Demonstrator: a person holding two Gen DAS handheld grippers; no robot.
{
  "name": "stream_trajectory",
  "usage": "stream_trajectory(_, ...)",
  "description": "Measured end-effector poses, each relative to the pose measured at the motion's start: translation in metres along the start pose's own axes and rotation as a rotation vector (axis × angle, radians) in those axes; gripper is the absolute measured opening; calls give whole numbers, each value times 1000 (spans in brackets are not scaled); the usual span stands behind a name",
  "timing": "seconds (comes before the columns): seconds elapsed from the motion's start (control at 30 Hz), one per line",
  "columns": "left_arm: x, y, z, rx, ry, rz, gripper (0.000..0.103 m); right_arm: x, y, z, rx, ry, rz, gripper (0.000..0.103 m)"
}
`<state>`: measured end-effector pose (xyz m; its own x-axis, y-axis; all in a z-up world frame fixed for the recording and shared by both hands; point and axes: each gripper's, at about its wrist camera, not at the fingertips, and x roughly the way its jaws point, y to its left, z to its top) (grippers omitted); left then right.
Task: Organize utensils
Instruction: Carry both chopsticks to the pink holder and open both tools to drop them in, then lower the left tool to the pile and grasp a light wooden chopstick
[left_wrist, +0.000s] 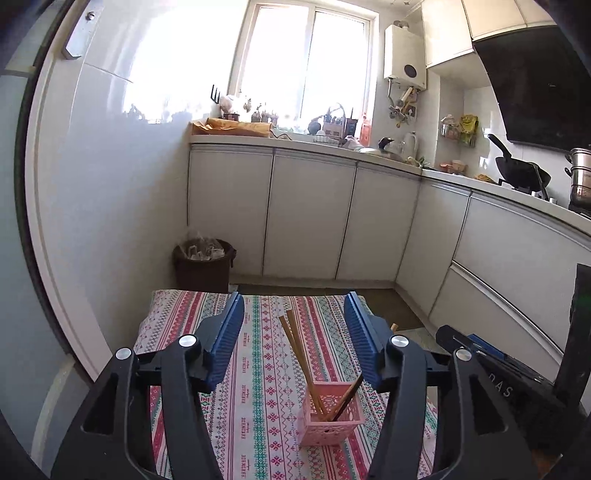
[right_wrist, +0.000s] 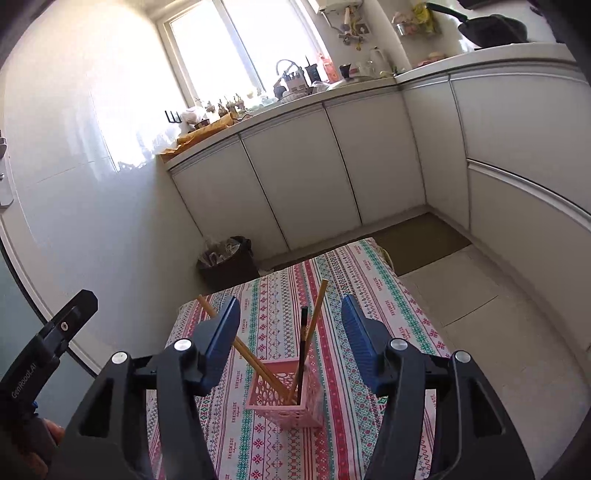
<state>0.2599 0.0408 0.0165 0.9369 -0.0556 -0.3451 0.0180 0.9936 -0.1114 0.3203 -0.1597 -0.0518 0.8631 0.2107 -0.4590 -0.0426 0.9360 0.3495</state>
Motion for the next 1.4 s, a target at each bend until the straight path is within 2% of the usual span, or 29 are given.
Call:
stream_trajectory(0.1, -10, -3, -12, 6, 18, -8, 68, -16, -1, -3, -3, -2, -5, 65)
stream_trajectory(0.17, -16, -4, -22, 1, 34, -4, 70, -30, -2, -8, -7, -12, -14, 81)
stream_trajectory(0.27, -26, -4, -33, -4, 45, 13, 81, -49, -3, -18, -15, -22, -30, 96)
stream_trajectory(0.3, -30, -3, -36, -7, 40, 25, 89, -54, -4, -21, -17, -21, -40, 96)
stream_trajectory(0.37, -41, 0, -42, -14, 30, 30, 93, -62, -6, -28, -21, 0, -55, 96)
stream_trajectory(0.57, -64, 0, -59, 28, 55, 18, 96, -85, -27, -45, 26, 27, -98, 96)
stream_trajectory(0.77, -67, -9, -89, 133, 165, -39, 96, -116, -64, -66, 47, 59, -148, 96)
stream_trajectory(0.87, -61, -22, -109, 217, 255, -104, 96, -132, -83, -82, 24, 95, -174, 96)
stream_trajectory(0.97, -53, -45, -135, 340, 386, -230, 96, -148, -104, -98, 7, 131, -204, 96)
stream_trajectory(1.03, -47, -72, -161, 504, 527, -357, 96, -159, -122, -108, 10, 155, -223, 96)
stream_trajectory(1.13, -56, -112, -208, 803, 602, -463, 96, -175, -155, -119, 73, 164, -258, 96)
stream_trajectory(1.23, -56, -141, -238, 946, 685, -544, 92, -193, -195, -125, 233, 126, -295, 96)
stream_trajectory(1.33, -48, -163, -251, 985, 767, -619, 78, -209, -220, -124, 351, 60, -284, 96)
stream_trajectory(1.4, -41, -178, -257, 998, 822, -674, 59, -218, -227, -123, 373, 5, -328, 96)
